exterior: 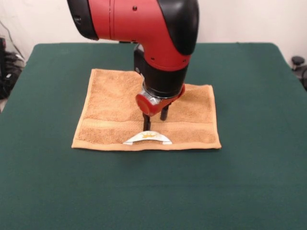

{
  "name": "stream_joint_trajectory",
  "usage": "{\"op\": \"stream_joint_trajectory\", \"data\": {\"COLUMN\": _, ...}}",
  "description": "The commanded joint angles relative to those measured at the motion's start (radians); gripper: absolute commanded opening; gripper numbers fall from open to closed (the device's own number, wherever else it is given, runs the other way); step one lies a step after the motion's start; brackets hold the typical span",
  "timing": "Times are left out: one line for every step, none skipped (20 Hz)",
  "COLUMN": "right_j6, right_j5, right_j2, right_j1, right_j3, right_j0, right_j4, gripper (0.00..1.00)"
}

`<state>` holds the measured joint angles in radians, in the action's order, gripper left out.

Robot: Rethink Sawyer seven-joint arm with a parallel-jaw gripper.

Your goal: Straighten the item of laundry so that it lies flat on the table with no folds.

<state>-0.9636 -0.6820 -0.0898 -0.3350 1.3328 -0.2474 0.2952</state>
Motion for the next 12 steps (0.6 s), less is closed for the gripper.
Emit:
{"op": "stream_joint_trajectory", "data": {"right_j6": -0.242, "right_j5": 0.308, "right_j2": -0.096, "right_j1": 0.106, "right_j3": 0.153, "right_j0": -0.005, "right_j4": 0.009, "gripper": 1.00}}
{"op": "stream_joint_trajectory", "data": {"right_j6": -0.244, "right_j5": 0.335, "right_j2": -0.098, "right_j1": 0.109, "right_j3": 0.153, "right_j0": -0.008, "right_j4": 0.010, "gripper": 1.00}}
{"op": "stream_joint_trajectory", "data": {"right_j6": -0.239, "right_j5": 0.360, "right_j2": -0.103, "right_j1": 0.114, "right_j3": 0.147, "right_j0": -0.011, "right_j4": 0.014, "gripper": 1.00}}
{"op": "stream_joint_trajectory", "data": {"right_j6": -0.229, "right_j5": 0.389, "right_j2": -0.112, "right_j1": 0.116, "right_j3": 0.147, "right_j0": -0.017, "right_j4": 0.020, "gripper": 1.00}}
{"op": "stream_joint_trajectory", "data": {"right_j6": -0.218, "right_j5": 0.411, "right_j2": -0.119, "right_j1": 0.117, "right_j3": 0.145, "right_j0": -0.022, "right_j4": 0.027, "gripper": 1.00}}
{"op": "stream_joint_trajectory", "data": {"right_j6": -0.205, "right_j5": 0.433, "right_j2": -0.125, "right_j1": 0.116, "right_j3": 0.144, "right_j0": -0.026, "right_j4": 0.036, "gripper": 1.00}}
{"op": "stream_joint_trajectory", "data": {"right_j6": -0.200, "right_j5": 0.454, "right_j2": -0.127, "right_j1": 0.113, "right_j3": 0.143, "right_j0": -0.026, "right_j4": 0.043, "gripper": 1.00}}
{"op": "stream_joint_trajectory", "data": {"right_j6": -0.195, "right_j5": 0.475, "right_j2": -0.128, "right_j1": 0.111, "right_j3": 0.142, "right_j0": -0.027, "right_j4": 0.049, "gripper": 1.00}}
{"op": "stream_joint_trajectory", "data": {"right_j6": -0.191, "right_j5": 0.491, "right_j2": -0.128, "right_j1": 0.108, "right_j3": 0.143, "right_j0": -0.028, "right_j4": 0.052, "gripper": 1.00}}
{"op": "stream_joint_trajectory", "data": {"right_j6": -0.186, "right_j5": 0.498, "right_j2": -0.131, "right_j1": 0.106, "right_j3": 0.142, "right_j0": -0.030, "right_j4": 0.052, "gripper": 1.00}}
{"op": "stream_joint_trajectory", "data": {"right_j6": -0.187, "right_j5": 0.495, "right_j2": -0.128, "right_j1": 0.103, "right_j3": 0.145, "right_j0": -0.029, "right_j4": 0.048, "gripper": 1.00}}
{"op": "stream_joint_trajectory", "data": {"right_j6": -0.189, "right_j5": 0.501, "right_j2": -0.129, "right_j1": 0.101, "right_j3": 0.146, "right_j0": -0.032, "right_j4": 0.045, "gripper": 1.00}}
